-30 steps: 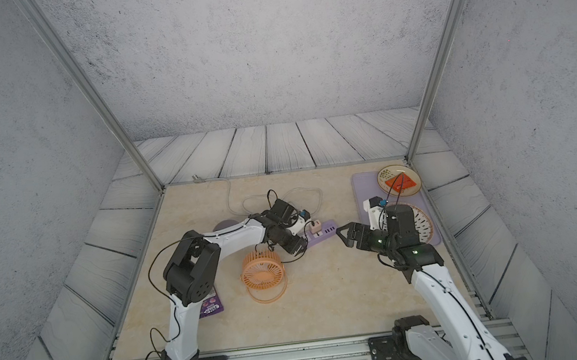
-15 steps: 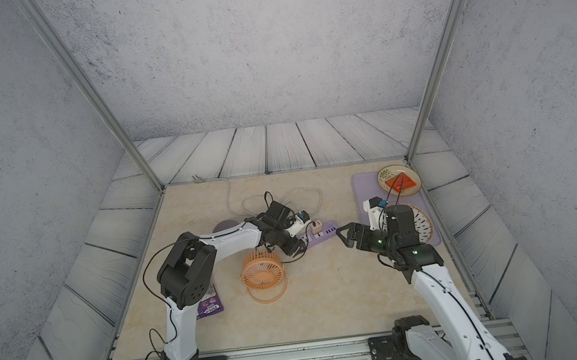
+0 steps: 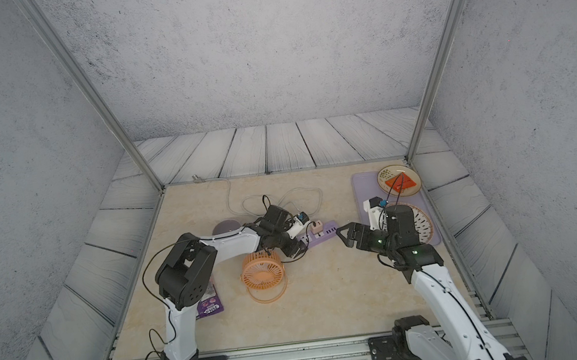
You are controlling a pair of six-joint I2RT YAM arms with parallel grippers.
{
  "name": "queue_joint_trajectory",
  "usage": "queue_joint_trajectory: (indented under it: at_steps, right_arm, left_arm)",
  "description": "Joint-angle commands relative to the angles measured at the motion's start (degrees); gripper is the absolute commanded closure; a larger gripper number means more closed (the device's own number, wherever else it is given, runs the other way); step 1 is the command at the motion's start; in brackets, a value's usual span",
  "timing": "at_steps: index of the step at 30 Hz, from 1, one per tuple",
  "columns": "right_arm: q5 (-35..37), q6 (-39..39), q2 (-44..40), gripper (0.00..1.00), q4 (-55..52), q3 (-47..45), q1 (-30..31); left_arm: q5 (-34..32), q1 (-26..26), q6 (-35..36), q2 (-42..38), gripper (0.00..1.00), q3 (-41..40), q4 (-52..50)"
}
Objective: Unplug the desk fan from the power strip
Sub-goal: Adjust the socket at the center of the board.
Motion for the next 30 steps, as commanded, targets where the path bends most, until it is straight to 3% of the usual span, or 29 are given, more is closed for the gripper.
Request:
queue_joint_trajectory:
  at_steps: [1,10,15,21,30]
  right_arm:
    - [-1.2,0.2,-0.1,0.12,0.8,-0.6,0.3]
    - [-1.3,-0.2,0.9,0.12,0.6,-0.3,0.3]
    - [-1.3,0.0,0.8,0.12,1.0,-0.9,0.2]
    - [-1.4,0.0,1.1,0.12,1.3,-1.1,0.2]
    - [-0.9,0.0,1.2,0.12,1.6,-1.7,0.2]
  left_arm:
    - [0.5,0.0,-0.1,-1.4,0.39,-1.3,2.5]
    - [0.3,0.0,-0.4,-0.8,0.44,-2.2,4.8]
    - [0.1,0.0,-0.5,-0.7,0.35,-2.4,5.8]
    - [-0.4,0.0,-0.3,-0.8,0.33,-2.8,6.6]
    - [0.1,-0.2,-0.3,-0.6,0.41,-3.4,8.2]
